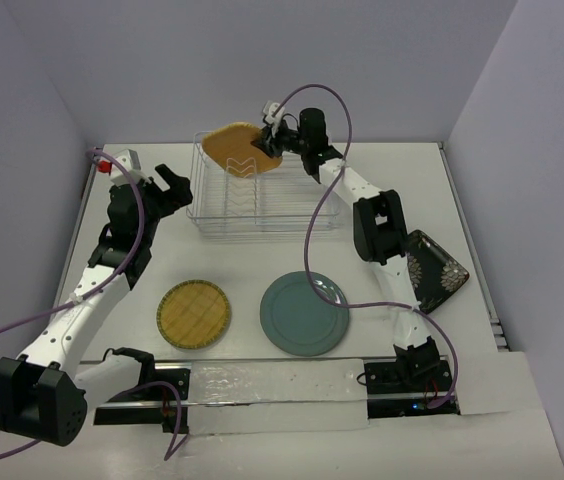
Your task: Load the plates into the dish rack
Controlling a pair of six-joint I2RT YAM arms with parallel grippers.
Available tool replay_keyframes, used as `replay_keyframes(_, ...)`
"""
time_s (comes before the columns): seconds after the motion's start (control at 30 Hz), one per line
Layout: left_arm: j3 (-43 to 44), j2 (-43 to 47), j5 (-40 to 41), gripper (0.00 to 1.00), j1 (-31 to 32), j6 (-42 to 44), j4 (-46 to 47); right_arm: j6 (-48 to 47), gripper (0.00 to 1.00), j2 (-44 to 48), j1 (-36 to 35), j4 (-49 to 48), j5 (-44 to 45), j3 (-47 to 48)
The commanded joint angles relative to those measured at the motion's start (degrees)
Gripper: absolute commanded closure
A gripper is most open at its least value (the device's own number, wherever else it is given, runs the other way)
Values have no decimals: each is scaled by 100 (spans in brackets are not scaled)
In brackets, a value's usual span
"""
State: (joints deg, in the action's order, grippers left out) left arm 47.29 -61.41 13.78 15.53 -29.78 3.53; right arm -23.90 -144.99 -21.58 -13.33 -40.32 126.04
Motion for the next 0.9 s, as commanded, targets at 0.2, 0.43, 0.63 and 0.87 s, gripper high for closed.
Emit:
replay_keyframes(0.2,313,-63,-127,4,-41,22,180,-188,26,629,-37,-401,125,190)
replay_keyframes(0.43,413,-73,-69,4,-41,122,165,-493,12,760,-142,-15,-37,544)
replay_keyframes(0.63,427,-87,-91,3,-41,206,248,-752,11,515,-294,129,82,896)
replay_keyframes(0.87,494,-235,-103,4,-41,201,264,-438,11,246,-293,-435,944,867)
